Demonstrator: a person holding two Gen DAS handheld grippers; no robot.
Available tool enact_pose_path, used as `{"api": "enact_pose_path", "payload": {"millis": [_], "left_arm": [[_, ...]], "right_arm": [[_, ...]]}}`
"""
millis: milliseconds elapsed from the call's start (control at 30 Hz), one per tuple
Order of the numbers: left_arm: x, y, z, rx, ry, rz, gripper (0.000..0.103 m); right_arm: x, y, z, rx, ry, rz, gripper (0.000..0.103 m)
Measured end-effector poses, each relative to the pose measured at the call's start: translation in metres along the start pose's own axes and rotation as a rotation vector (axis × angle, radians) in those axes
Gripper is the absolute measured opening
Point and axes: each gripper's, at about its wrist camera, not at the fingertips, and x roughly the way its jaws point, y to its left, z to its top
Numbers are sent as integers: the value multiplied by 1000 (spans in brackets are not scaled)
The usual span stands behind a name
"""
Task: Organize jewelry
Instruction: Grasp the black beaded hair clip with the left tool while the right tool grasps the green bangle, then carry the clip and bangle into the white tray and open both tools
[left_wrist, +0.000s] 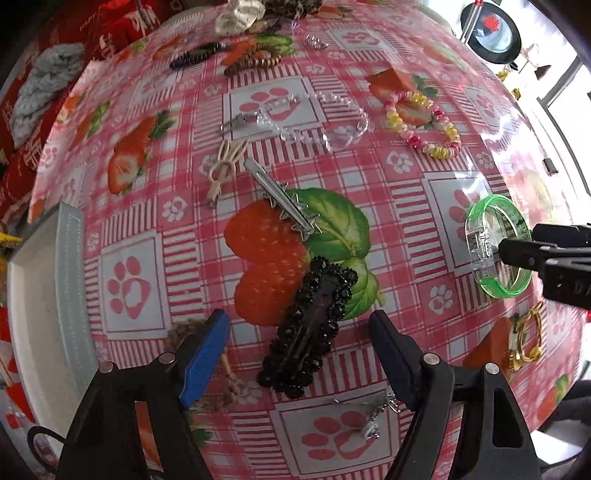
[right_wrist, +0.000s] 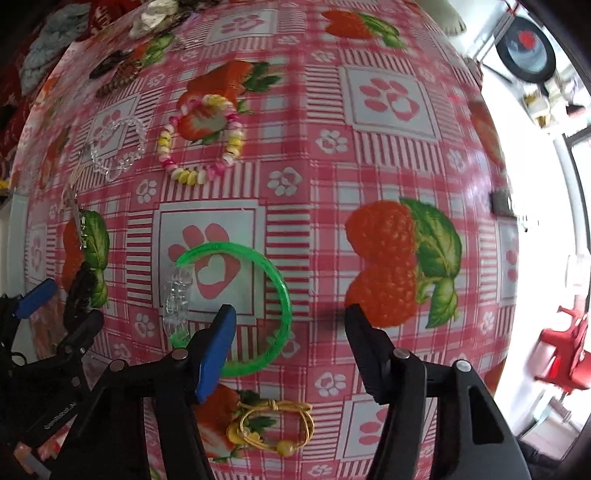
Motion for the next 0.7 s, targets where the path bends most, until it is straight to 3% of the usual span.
{"api": "enact_pose_path", "payload": {"millis": [100,167,200,333,533,700], "left_arm": [[-2,-1,-1,-7,3,-32,67],[-4,-4,-1,2,0,-37,52],[-4,-4,-1,2,1,-39,41],[-8,-9,3,-34,11,-65,41],[-35,-11,4,-102,-10,-87,41],[-62,-8,4,-170,-36,-57,41]], "right_arm": [[1,7,-2,-30,-12,-22,57],[1,15,-3,-46,-27,-38,34],[0,17,-4,-53,-31,-50,30],[-2,8,-2,-38,-32,-34,8],[-12,-7,4,-26,-27,69,7],[-33,-20,14,-21,-26,151,7]]}}
